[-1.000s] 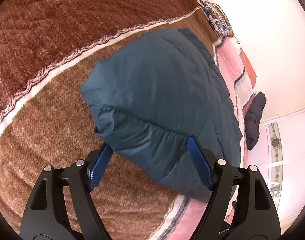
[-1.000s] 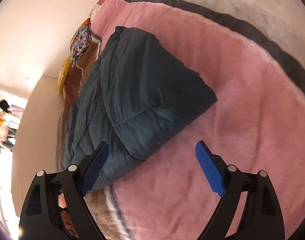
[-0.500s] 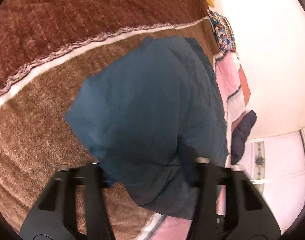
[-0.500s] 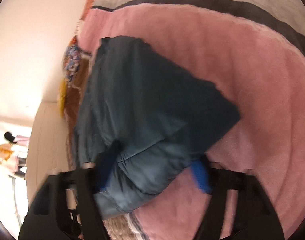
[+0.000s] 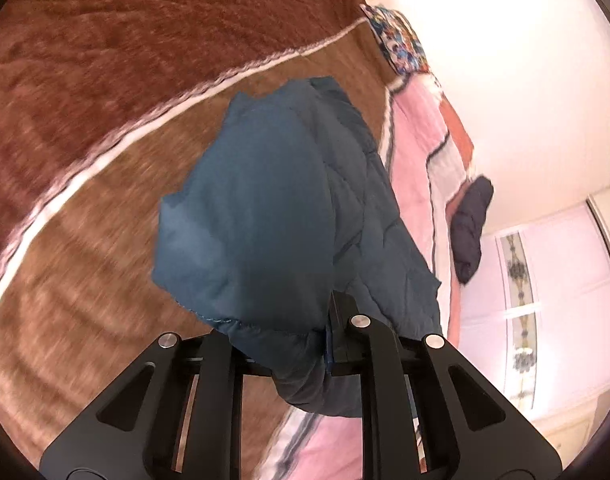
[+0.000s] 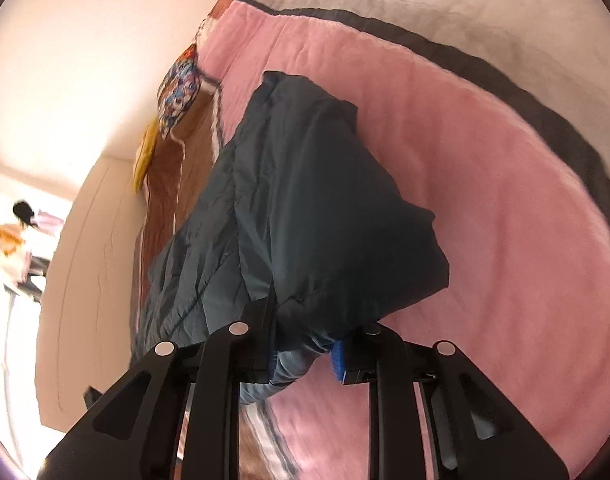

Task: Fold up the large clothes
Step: 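Grasp the folded jacket edge with both grippers and lift it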

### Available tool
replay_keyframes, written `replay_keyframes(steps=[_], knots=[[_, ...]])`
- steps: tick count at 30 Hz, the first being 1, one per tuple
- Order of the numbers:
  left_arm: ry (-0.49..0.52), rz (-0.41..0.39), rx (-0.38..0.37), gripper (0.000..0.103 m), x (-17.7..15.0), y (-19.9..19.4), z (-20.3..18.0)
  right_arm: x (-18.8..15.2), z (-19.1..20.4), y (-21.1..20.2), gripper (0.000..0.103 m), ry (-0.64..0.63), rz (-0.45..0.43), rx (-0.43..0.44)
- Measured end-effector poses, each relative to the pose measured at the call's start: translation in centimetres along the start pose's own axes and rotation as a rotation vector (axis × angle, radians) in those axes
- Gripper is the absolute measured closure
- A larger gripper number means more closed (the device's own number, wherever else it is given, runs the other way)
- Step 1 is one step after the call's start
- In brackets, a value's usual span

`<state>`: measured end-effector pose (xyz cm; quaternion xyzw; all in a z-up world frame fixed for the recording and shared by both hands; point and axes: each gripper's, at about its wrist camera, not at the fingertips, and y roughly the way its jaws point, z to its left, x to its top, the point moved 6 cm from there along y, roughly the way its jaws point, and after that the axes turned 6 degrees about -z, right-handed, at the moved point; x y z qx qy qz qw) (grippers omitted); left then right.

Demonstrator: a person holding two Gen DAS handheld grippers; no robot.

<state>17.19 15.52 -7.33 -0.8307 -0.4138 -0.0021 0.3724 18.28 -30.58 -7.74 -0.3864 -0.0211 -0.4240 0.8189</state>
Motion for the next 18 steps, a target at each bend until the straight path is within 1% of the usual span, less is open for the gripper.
replay_keyframes(steps=[5,9,12,18], knots=[[0.037,0.035,0.004,0.088,-4.4,-3.7,2.5,-2.9,-1.2,-3.0,0.081,-0.030,0.018,-0.030],[0.091,0.052,0.032,0.087,-7.4,-5.9,4.0,-5.2,-2.3,-5.0,0.082,-0.046,0.027,-0.059],[0.102,0.069,0.045,0.087,-9.1,-6.8,5.3,-7.1,-3.2,-6.0,0.082,-0.047,0.034,-0.087],[0.111,0.089,0.056,0.086,-11.1,-7.5,7.6,-9.2,-4.4,-6.2,0.081,-0.073,0.044,-0.127]])
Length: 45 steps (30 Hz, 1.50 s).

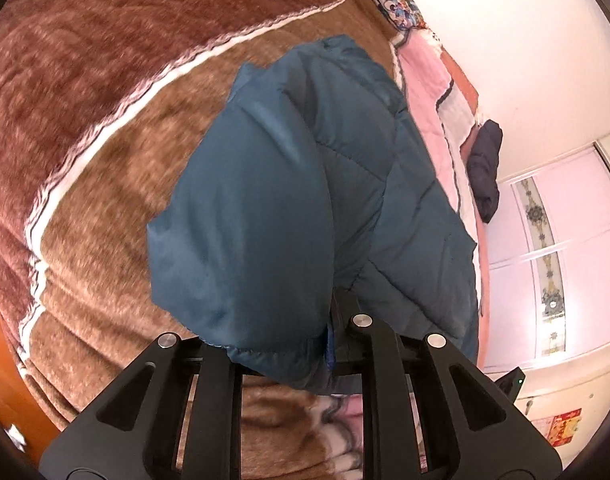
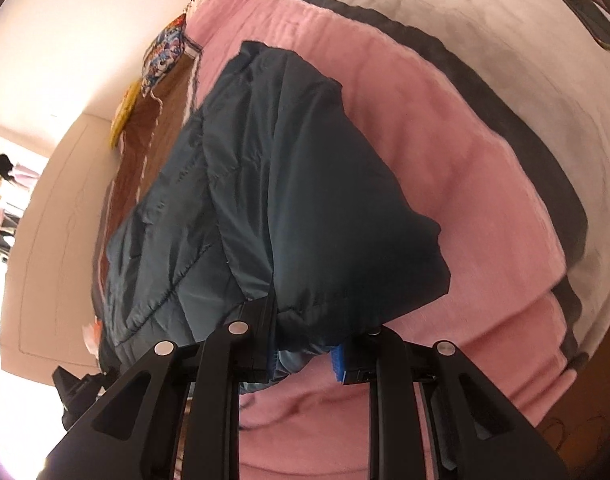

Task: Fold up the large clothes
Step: 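Grasp the folded jacket edge with both grippers and lift it, then lift the jacket bundle with both grippers and fold it over onto itself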

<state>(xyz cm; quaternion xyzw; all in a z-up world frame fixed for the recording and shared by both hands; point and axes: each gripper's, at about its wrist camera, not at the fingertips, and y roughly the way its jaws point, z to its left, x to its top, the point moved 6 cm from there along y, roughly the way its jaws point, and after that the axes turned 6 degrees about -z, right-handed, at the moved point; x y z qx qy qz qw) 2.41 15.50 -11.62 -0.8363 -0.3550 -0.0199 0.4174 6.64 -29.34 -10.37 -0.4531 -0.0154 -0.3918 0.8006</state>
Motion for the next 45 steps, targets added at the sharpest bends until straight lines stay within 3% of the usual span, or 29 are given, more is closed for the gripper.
replay_keyframes(steps=[4,7,12,17,27,28,30,32,38,45], knots=[[-0.007,-0.008,-0.003,0.084,-0.7,0.2,0.8,-0.8,-0.7,0.4,0.080,-0.009,-0.001,-0.013],[0.003,-0.016,0.016,0.076,-1.1,0.1,0.9,-0.8,-0.7,0.5,0.076,-0.012,-0.001,-0.029],[0.033,-0.026,0.077,0.056,-1.4,-0.3,0.8,-1.1,-1.2,0.1,0.058,0.011,0.003,-0.055],[0.024,-0.021,0.082,0.044,-1.6,-0.6,0.9,-1.6,-1.4,-0.7,0.041,-0.002,0.011,-0.093],[0.013,-0.026,0.084,0.039,-2.2,-1.2,1.0,-2.1,-2.2,-4.1,0.040,-0.062,-0.013,-0.178],[0.018,-0.028,0.088,0.039,-2.2,-1.3,0.9,-2.0,-2.0,-4.8,0.041,-0.082,-0.028,-0.194],[0.027,-0.032,0.090,0.039,-2.2,-1.2,0.7,-1.7,-0.9,-5.8,0.055,-0.147,-0.059,-0.205],[0.035,-0.038,0.096,0.038,-2.2,-1.2,0.4,-1.4,0.5,-6.3,0.064,-0.213,-0.088,-0.204],[0.036,-0.045,0.096,0.037,-2.0,-0.8,0.3,-2.3,8.6,-3.4,0.087,-0.458,-0.038,-0.063],[0.034,-0.054,0.086,0.037,-1.9,-0.7,0.3,-1.2,18.3,4.3,0.089,-0.666,0.015,0.017]])
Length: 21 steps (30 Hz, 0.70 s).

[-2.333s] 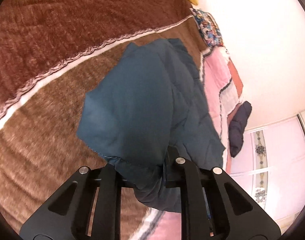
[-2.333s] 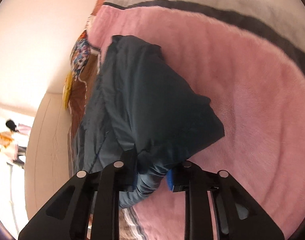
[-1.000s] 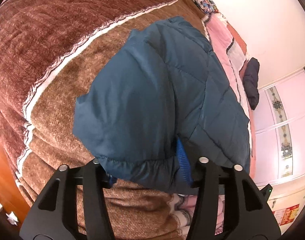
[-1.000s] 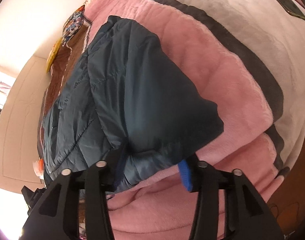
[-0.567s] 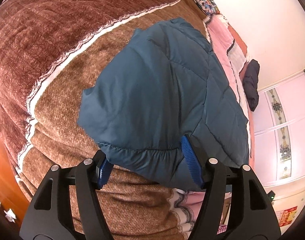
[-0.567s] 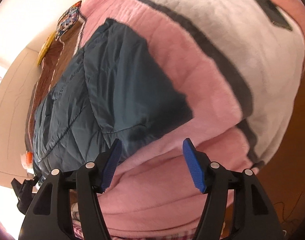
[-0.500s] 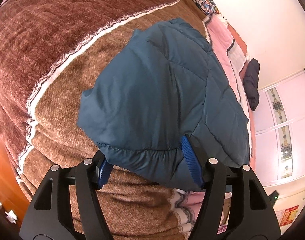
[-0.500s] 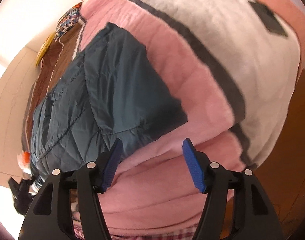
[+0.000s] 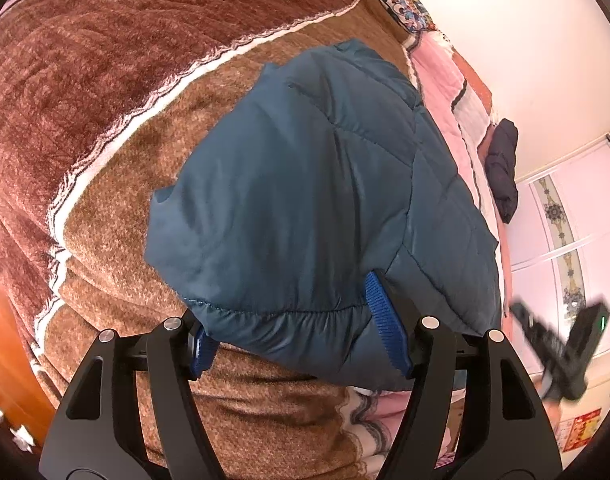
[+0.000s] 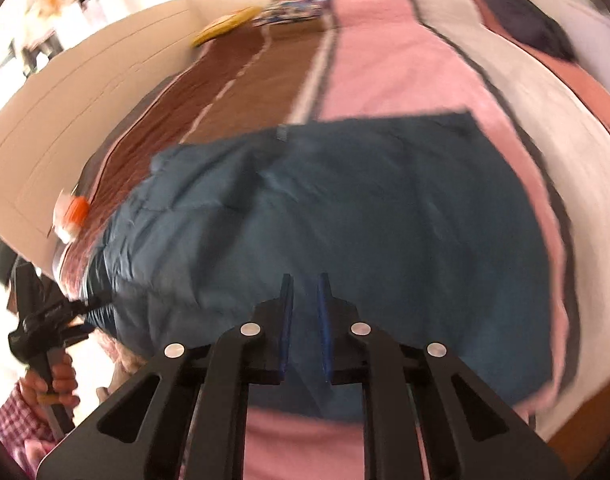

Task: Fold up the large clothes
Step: 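Lift the jacket bundle with both grippers and fold it over onto itself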

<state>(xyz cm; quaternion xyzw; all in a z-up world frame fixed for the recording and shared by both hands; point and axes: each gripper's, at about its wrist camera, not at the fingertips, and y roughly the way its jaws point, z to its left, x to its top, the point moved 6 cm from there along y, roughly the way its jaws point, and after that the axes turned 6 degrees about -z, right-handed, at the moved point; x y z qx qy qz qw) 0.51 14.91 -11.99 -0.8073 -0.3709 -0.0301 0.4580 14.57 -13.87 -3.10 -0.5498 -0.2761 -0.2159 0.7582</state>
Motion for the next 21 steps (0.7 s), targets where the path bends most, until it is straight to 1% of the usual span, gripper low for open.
replay_keyframes(steps=[3,7,9,10,12,14,18,21], knots=[[0.006,-0.001,-0.005,0.037,0.0,0.0,0.0,2.7,1.1,4.1,0.089,-0.020,0.037,0.003],[0.000,-0.001,-0.017,0.037,0.1,0.0,0.2,5.9,1.3,8.4,0.089,-0.034,0.062,-0.046],[-0.012,0.000,-0.026,0.037,0.1,0.0,0.3,6.6,0.9,10.4,0.089,-0.034,0.106,-0.074],[-0.015,-0.001,-0.030,0.037,0.1,0.0,0.3,6.8,0.5,11.7,0.089,-0.022,0.135,-0.094],[-0.017,-0.001,-0.041,0.037,0.2,0.0,0.3,6.5,-0.2,14.3,0.089,-0.001,0.203,-0.104],[-0.008,-0.005,-0.046,0.037,0.3,0.0,0.1,5.9,-0.7,16.2,0.089,0.007,0.248,-0.115],[0.015,-0.014,-0.057,0.037,0.5,0.0,-0.4,5.3,-1.4,18.6,0.092,0.039,0.303,-0.110],[0.022,-0.012,-0.059,0.036,0.8,0.4,-0.7,4.9,-1.4,19.2,0.093,0.034,0.332,-0.113]])
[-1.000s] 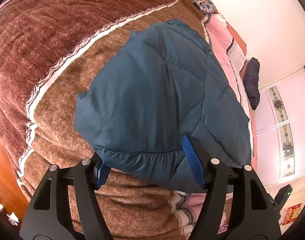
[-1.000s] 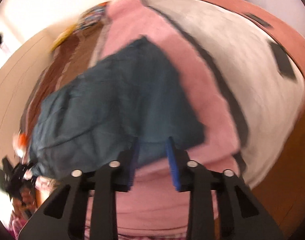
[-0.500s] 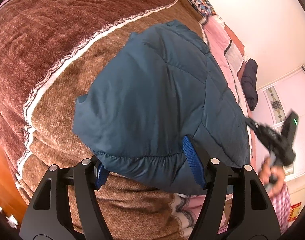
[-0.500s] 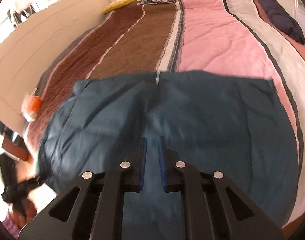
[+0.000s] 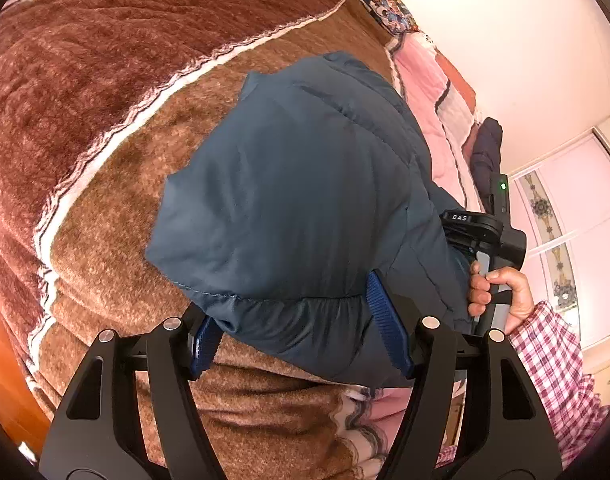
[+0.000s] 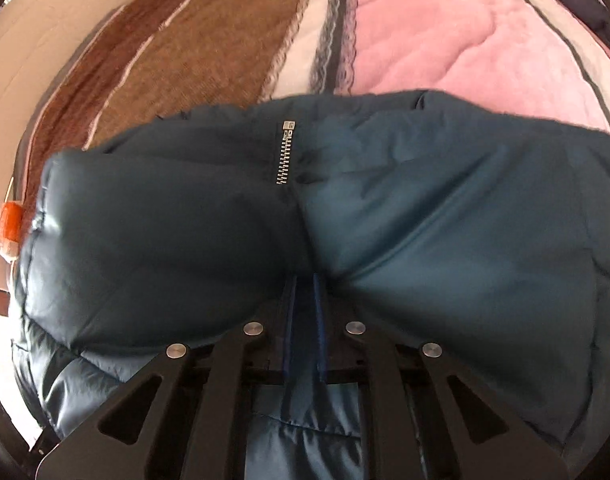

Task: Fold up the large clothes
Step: 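Lift the jacket bundle with both grippers and fold it over onto itself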

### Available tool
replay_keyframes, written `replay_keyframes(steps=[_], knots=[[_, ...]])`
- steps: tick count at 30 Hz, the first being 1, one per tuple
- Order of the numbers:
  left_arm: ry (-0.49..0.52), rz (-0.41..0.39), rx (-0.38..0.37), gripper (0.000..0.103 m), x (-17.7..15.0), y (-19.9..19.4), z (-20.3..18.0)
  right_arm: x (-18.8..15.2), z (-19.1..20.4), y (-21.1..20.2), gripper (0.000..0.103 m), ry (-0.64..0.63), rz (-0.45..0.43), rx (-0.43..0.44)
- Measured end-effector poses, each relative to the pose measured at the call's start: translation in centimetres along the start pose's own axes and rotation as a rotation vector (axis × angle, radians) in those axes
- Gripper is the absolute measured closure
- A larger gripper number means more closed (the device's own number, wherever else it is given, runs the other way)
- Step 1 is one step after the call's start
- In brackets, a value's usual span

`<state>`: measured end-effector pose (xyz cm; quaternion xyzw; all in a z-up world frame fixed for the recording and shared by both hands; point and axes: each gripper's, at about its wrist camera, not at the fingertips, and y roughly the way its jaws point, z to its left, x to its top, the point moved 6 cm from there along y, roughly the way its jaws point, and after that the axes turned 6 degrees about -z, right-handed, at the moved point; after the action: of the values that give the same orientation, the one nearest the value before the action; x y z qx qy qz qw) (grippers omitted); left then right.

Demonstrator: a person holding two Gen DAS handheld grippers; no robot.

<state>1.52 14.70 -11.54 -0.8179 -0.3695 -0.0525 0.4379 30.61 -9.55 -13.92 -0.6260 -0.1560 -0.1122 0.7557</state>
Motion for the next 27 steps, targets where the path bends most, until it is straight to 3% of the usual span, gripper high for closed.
replay_keyframes(steps=[7,9,11,15,18,22,24,27], knots=[[-0.072,-0.013,-0.044,0.036,0.7,0.7,0.1,-0.5,-0.2,-0.2,0.093,0.010,-0.011,0.004],[-0.079,-0.015,-0.045,0.055,0.8,0.8,0.1,-0.3,0.0,-1.0,0.093,0.016,-0.018,-0.005],[-0.057,-0.014,-0.042,0.065,0.7,0.8,0.1,-0.3,0.2,-2.3,0.093,0.012,-0.036,0.006],[-0.013,-0.035,-0.040,0.070,0.8,0.2,-0.4,-1.7,1.2,-7.8,0.093,-0.019,-0.141,0.094],[0.014,-0.045,-0.027,0.070,0.9,0.0,-0.8,-4.6,1.6,-11.5,0.093,-0.052,-0.166,0.154],[0.008,-0.039,-0.010,0.067,1.0,0.1,-0.8,-8.8,1.8,-12.1,0.093,-0.055,-0.097,0.215],[0.002,-0.029,-0.005,0.050,0.9,0.3,-0.9,-10.6,1.7,-10.7,0.093,-0.071,-0.035,0.207],[0.024,-0.017,-0.003,0.039,0.7,0.5,-1.6,-11.7,1.4,-8.3,0.093,-0.061,0.026,0.181]])
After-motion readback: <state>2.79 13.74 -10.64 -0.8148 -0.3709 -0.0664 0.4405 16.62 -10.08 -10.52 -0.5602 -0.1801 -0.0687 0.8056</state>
